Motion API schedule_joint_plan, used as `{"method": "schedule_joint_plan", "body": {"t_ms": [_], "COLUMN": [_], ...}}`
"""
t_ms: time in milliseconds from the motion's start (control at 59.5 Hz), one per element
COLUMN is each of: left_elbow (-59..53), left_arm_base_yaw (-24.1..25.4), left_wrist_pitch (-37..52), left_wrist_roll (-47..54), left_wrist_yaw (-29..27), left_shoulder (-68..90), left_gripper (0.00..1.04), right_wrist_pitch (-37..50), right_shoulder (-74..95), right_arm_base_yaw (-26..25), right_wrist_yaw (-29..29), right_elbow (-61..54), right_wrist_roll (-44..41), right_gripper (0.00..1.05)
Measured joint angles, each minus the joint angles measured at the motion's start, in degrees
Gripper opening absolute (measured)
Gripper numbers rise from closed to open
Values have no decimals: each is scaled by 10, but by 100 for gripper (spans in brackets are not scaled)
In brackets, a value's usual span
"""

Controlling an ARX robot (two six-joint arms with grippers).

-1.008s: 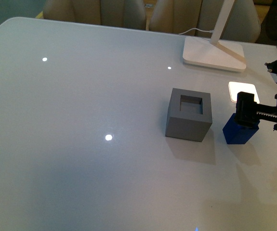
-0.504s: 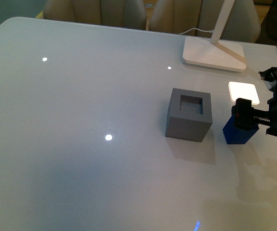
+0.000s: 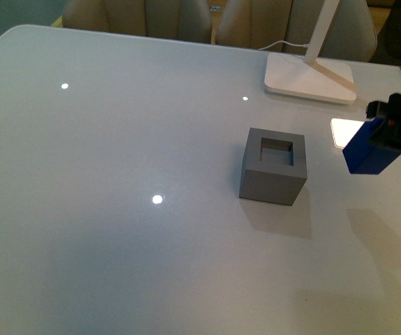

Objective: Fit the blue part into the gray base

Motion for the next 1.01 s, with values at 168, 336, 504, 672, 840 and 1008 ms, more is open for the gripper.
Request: {"method": "schedule_joint_plan", "body": {"t_ms": [168,336,504,672,840,1008], "left_elbow": [0,0,0,0,0,0], "left_arm_base_yaw": [0,0,0,0,0,0], "left_wrist_pitch": [0,0,0,0,0,0], "left_wrist_roll": [0,0,0,0,0,0], "left_wrist_yaw": [0,0,0,0,0,0], "left_shoulder": [0,0,0,0,0,0], "left_gripper": [97,97,97,97,97,97], "right_wrist_pitch": [-11,-18,-22,-28,-29,-28], "right_shoulder": [-45,-33,9,50,67,76], "right_arm_base_yaw": [51,116,166,183,183,183], "right_wrist_yaw": [24,50,76,88,93,93], "right_elbow": [-4,15,59,89,97,97], "right_wrist_roll": [33,79,132,168,182,190], "right_gripper": [44,43,43,43,43,43]}}
